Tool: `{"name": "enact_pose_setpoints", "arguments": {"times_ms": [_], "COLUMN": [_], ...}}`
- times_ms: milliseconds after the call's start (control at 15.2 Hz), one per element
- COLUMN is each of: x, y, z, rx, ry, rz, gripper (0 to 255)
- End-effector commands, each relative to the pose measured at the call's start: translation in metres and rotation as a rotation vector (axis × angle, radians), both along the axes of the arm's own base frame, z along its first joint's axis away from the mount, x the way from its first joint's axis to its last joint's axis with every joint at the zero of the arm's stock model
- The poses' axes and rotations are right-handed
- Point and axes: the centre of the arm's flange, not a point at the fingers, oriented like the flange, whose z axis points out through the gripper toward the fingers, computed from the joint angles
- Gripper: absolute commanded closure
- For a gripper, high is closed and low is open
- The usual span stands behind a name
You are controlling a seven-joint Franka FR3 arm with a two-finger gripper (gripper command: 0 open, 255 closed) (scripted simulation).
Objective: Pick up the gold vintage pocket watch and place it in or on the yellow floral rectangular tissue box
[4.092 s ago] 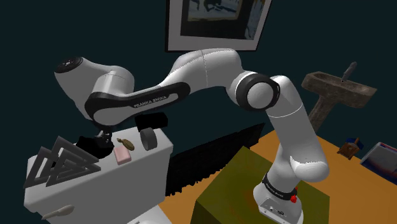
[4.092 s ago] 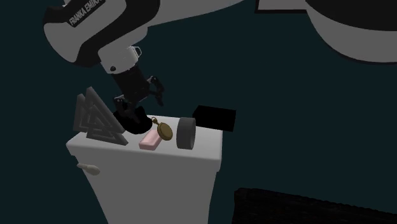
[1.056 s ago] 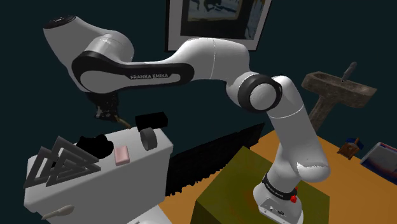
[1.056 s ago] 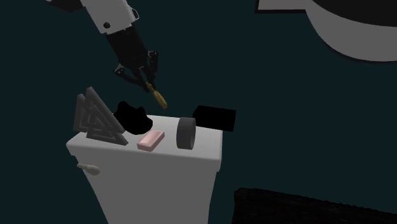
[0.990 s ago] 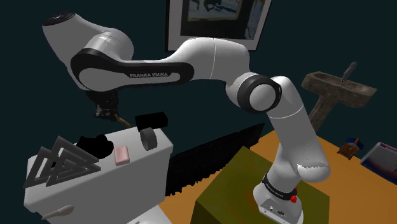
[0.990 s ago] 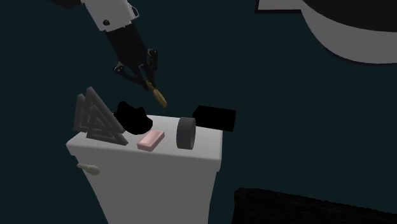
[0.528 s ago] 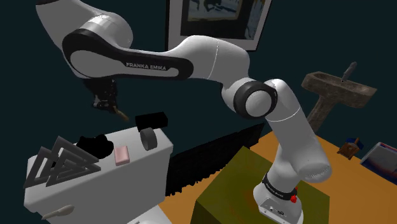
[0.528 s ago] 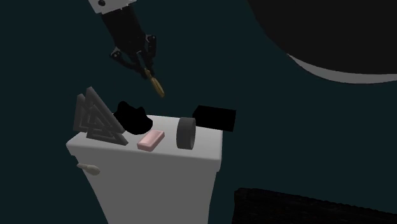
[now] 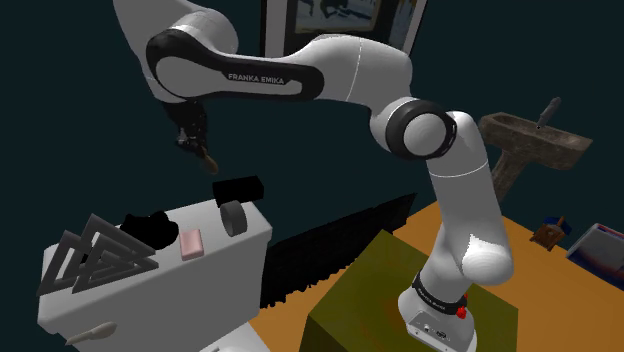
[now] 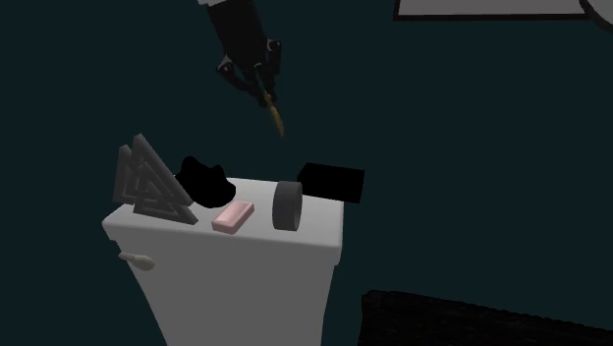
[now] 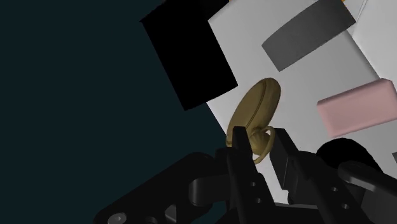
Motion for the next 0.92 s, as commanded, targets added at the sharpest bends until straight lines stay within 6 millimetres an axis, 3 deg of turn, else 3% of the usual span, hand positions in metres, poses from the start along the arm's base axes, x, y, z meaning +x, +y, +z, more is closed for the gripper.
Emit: {"name": "enact_pose_setpoints", "arguments": {"times_ms": [0,396,858], "x": [0.006,0.026,0.026], "y": [-0.027,-0.108,-0.108], "z": [0.004,0.018,-0.019], "rx": [0.000,0.000,0.000], "ry": [0.000,0.000,0.000], "rz": [0.001,0.001,0.001], "gripper": [255,255,255]}}
